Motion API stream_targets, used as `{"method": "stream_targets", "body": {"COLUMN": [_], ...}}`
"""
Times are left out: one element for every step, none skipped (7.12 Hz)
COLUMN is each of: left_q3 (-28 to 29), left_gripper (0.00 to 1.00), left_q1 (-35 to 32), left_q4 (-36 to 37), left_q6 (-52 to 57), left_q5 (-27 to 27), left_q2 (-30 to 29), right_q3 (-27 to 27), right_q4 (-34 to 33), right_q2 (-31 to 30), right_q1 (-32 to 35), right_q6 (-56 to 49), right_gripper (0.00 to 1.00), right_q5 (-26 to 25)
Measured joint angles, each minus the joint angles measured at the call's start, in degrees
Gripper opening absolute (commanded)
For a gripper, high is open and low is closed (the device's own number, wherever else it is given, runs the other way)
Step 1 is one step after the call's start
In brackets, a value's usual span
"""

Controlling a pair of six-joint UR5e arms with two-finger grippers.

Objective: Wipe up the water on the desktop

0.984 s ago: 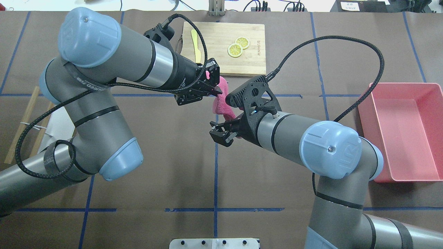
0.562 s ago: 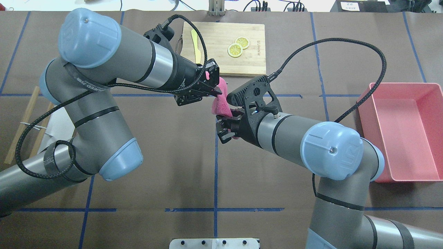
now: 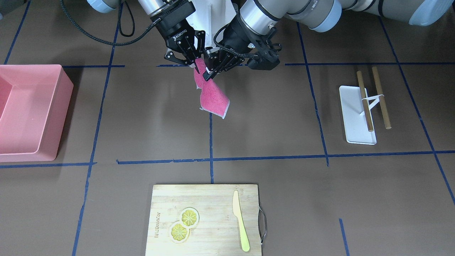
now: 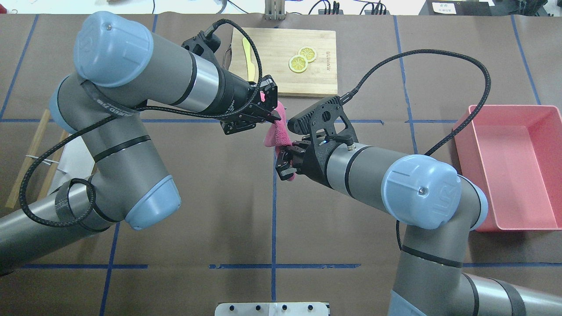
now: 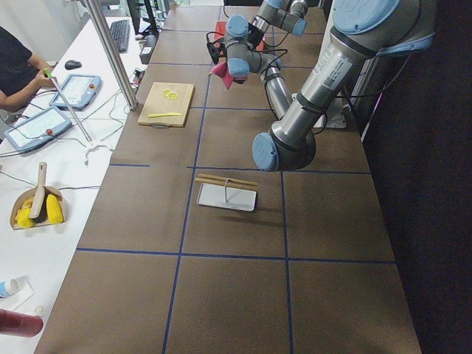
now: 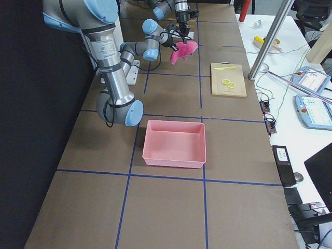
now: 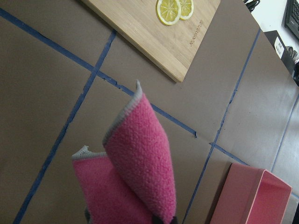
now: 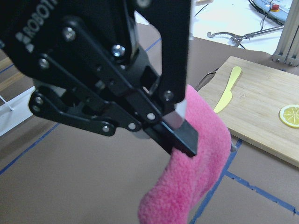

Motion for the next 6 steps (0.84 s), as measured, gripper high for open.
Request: {"method": "stream_targets", "body": {"left_q3": [0.0,-0.1,-0.1,-0.1,-0.2,-0.2], "left_gripper": [0.94,1.0,1.0,1.0,1.0,1.0], "left_q1": [0.0,0.0,0.0,0.0,-0.1,-0.1], "left_q4": [0.0,-0.1,-0.1,-0.1,-0.1,-0.1], "left_q6": [0.2,0.6,1.2,1.5,1.7,1.7], "left_q5": [0.0,-0.1,-0.1,-0.1,-0.1,-0.1], "left_q2": [0.1,0.2,0.2,0.2,0.2,0.2], "right_q3": [0.1,0.2,0.3,0.3,0.4,0.7], "right_q4": [0.0,0.0,0.0,0.0,0.0,-0.1], "right_q2": [0.0,0.0,0.0,0.0,0.0,0.0], "right_q1": [0.0,0.0,0.0,0.1,0.1,0.0], "right_q6": [0.0,0.0,0.0,0.0,0.0,0.0], "right_gripper": [0.0,0.0,0.0,0.0,0.0,0.0], "right_q5": [0.1,0.1,0.1,0.1,0.2,0.2]}}
